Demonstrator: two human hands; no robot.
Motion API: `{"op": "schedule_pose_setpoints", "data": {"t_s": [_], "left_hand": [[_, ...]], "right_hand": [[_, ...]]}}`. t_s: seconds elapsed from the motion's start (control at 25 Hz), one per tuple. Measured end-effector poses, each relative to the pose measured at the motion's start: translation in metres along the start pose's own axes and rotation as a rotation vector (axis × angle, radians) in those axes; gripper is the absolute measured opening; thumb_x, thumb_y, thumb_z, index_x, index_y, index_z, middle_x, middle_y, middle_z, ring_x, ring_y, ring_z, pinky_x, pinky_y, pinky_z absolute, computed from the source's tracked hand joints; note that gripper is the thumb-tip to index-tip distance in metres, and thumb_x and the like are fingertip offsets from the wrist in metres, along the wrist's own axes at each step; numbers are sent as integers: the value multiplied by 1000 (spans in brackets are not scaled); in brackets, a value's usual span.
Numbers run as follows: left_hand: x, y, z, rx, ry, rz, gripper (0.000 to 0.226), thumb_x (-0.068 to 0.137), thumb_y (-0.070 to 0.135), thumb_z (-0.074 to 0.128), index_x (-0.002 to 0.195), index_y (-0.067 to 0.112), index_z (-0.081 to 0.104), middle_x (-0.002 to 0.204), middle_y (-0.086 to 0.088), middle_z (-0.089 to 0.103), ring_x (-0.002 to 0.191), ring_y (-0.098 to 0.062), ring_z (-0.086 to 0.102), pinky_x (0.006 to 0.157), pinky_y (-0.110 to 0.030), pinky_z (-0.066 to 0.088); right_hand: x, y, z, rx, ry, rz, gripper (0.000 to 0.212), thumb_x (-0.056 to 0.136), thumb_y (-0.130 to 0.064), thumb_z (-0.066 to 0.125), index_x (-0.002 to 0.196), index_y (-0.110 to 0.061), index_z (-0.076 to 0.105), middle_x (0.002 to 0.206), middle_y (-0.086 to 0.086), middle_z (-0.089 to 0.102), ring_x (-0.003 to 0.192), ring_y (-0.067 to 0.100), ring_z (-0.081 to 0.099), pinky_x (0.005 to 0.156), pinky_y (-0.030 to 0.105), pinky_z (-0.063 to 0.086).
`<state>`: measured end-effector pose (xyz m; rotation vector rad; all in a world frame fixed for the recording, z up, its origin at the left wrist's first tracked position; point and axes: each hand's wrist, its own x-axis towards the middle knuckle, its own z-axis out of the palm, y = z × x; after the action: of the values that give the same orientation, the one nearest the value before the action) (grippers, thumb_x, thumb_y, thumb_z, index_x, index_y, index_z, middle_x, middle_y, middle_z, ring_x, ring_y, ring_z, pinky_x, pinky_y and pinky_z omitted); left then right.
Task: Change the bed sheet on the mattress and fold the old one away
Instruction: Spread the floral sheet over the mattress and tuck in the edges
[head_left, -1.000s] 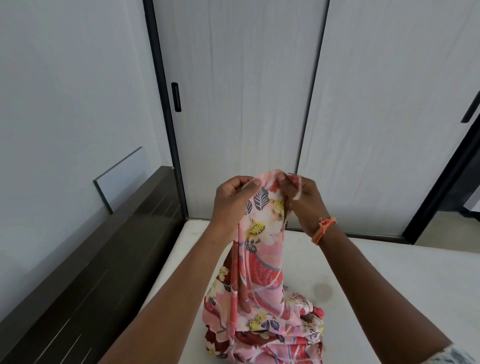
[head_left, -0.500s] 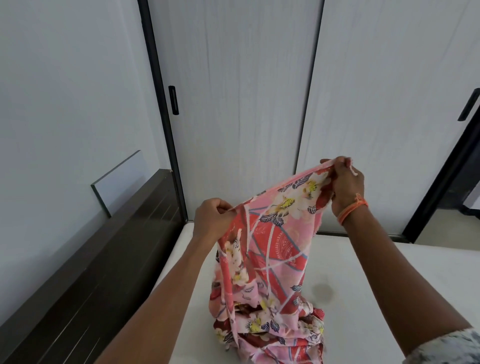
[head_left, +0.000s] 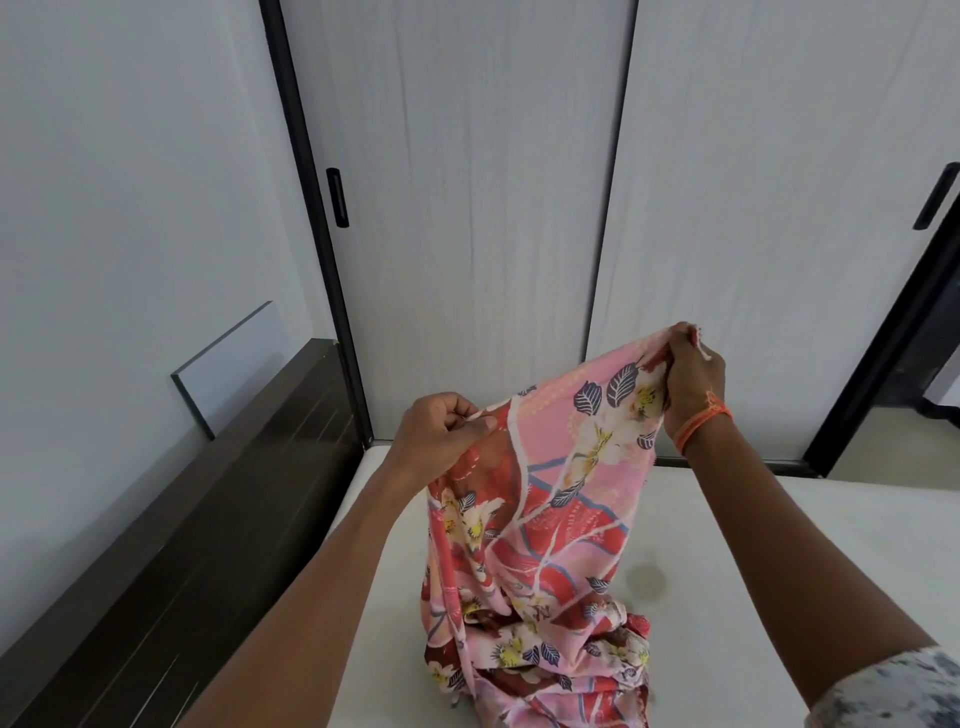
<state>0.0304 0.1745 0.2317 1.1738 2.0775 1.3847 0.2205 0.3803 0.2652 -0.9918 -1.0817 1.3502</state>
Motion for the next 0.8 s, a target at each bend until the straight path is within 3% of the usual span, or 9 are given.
{"op": "schedule_pose_setpoints", "data": {"t_s": [0.24,0.4,0.52,0.6,0.72,0.8], "left_hand": [[7,-1,3,-185,68,2,18,81,21,81,85,11,66,87,-14,71,82,-33,70,77,-49,58],[11,12,21,-389,55,11,8,87,12,74,87,19,74,92,-16,72,88,-35,70,87,-53,55],[12,39,49,-430,17,104,16,90,9,69,98,20,78,95,-1,76,91,-16,70,89,-38,55],[14,56,61,-413,36,135,16,90,10,68,100,19,77,95,5,76,93,-11,71,89,-29,56],[18,60,54,-367,56,116,12,90,17,69,102,20,70,82,5,70,79,-9,66,76,-27,54],[20,54,44,-329,-5,90,20,89,17,70,106,21,61,82,4,64,74,-10,61,69,-29,51]], "right_hand": [[10,10,-2,2,15,17,38,98,-43,48,75,-17,66,70,3,68,71,22,67,67,30,52],[-16,15,9,1,24,-13,54,101,-48,37,94,-7,71,80,11,71,73,26,67,65,30,55],[-76,30,41,-72,-305,-142,53,104,-44,29,105,-10,69,88,2,73,80,9,70,73,23,54],[-106,38,57,-133,-423,-226,49,104,-42,26,100,-17,68,91,-1,72,85,6,69,74,22,54],[-96,38,59,-432,-289,-492,46,104,-40,32,87,-15,67,79,7,70,67,19,61,60,31,42],[-82,33,54,-655,-265,-648,50,101,-42,31,91,-12,71,81,13,71,68,27,61,59,31,38]]}}
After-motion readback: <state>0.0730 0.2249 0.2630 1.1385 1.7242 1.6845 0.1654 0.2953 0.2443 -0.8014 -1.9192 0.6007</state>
